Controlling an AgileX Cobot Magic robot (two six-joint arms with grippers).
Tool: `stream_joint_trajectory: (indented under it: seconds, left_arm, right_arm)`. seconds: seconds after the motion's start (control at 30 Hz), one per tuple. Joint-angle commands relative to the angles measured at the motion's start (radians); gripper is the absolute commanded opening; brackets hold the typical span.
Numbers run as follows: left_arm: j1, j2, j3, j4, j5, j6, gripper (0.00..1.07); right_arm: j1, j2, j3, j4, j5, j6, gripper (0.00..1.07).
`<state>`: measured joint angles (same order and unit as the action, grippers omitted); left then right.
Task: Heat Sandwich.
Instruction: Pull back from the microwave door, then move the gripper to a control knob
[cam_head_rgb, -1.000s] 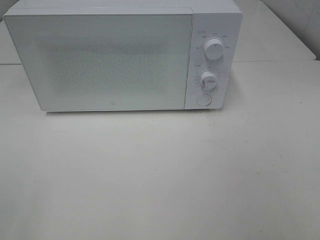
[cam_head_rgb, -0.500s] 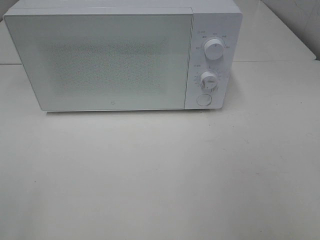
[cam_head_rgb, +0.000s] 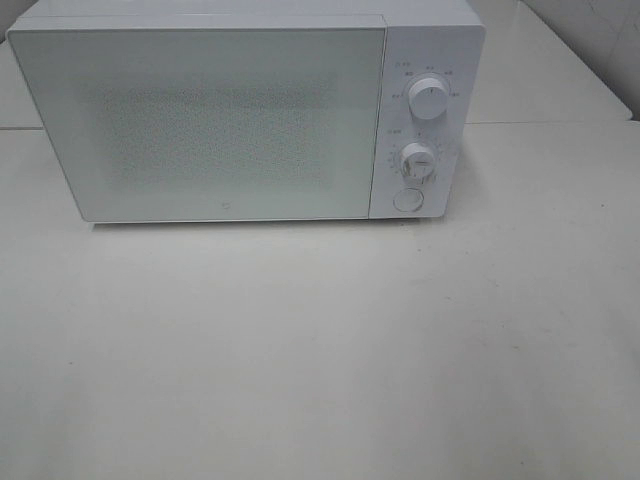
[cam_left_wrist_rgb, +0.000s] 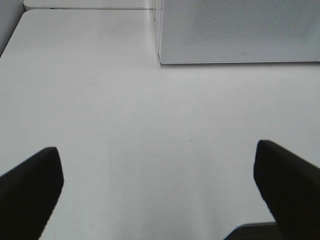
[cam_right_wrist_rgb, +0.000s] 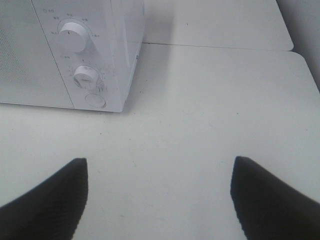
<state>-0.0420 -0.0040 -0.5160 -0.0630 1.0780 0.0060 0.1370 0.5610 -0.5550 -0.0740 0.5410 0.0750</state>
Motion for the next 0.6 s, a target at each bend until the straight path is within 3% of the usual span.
stream_joint_trajectory:
  seconds: [0.03, 0.6]
  left_arm:
    - [0.001, -0.026, 0.001, 0.002, -0.011, -0.006, 0.98]
    - [0.001, -0.026, 0.001, 0.002, -0.011, -0.006, 0.98]
  right_arm:
    - [-0.006, 0.063, -0.008, 0.003, -0.093, 0.003, 0.76]
    - [-0.006, 0.307, -0.008, 0.003, -0.426, 0.003, 0.76]
